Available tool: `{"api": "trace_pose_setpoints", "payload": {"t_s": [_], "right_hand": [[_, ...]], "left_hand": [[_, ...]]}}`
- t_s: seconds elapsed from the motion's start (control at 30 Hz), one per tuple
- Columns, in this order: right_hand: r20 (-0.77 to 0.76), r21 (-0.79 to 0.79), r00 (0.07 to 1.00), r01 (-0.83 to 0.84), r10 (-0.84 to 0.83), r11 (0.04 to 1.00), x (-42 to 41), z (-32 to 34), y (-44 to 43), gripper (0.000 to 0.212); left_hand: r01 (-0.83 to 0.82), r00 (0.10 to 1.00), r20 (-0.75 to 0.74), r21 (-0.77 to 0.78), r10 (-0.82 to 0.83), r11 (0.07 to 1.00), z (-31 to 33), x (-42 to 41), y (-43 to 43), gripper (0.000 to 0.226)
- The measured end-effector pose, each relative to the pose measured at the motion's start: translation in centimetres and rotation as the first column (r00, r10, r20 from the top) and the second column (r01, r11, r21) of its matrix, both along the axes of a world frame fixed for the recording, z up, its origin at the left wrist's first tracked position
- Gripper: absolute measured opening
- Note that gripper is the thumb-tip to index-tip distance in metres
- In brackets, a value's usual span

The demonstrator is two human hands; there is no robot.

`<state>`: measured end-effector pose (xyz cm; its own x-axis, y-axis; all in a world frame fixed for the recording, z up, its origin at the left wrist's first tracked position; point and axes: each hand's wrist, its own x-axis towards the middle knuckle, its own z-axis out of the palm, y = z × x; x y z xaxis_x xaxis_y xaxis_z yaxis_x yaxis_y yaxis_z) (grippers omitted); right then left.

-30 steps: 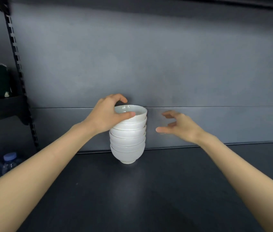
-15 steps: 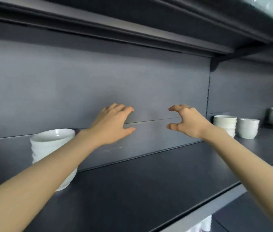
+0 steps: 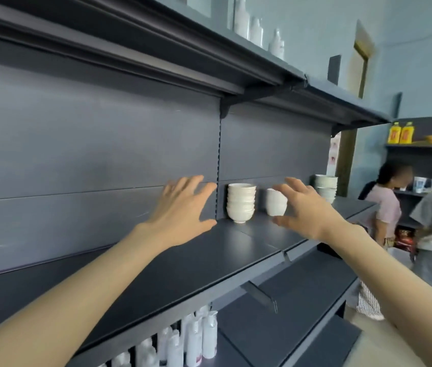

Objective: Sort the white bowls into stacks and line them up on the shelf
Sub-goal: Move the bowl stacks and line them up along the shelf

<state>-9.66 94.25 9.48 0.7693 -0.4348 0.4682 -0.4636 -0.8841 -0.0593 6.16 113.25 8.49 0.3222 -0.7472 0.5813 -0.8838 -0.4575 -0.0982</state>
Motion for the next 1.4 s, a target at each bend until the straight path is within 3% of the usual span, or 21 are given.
{"api": "trace_pose_setpoints", "payload": {"t_s": [0.5, 0.93, 1.07, 1.4], "right_hand": [[0.002, -0.046, 0.998, 0.056, -0.056, 0.997, -0.9, -0.3, -21.3, 0.073], [0.026, -0.060, 0.961, 0.275, -0.274, 0.960, -3.0, 0.7, -47.9, 0.070], [0.022, -0.031, 0.966, 0.258, -0.257, 0.966, -3.2, -0.3, -57.2, 0.070], [-0.041, -0.125, 0.977, 0.204, -0.210, 0.971, -0.8, 1.4, -79.7, 0.068]], "left_hand": [[0.102, 0.994, 0.046, -0.015, -0.102, 0.995, -0.1, 0.8, -23.1, 0.068], [0.310, 0.949, 0.068, -0.018, -0.308, 0.951, 0.4, 1.6, -53.7, 0.070], [0.314, 0.947, 0.072, -0.006, -0.313, 0.949, -0.9, 1.1, -63.3, 0.070], [0.210, 0.977, 0.044, -0.046, -0.208, 0.977, 0.2, 2.6, -83.6, 0.070]]}}
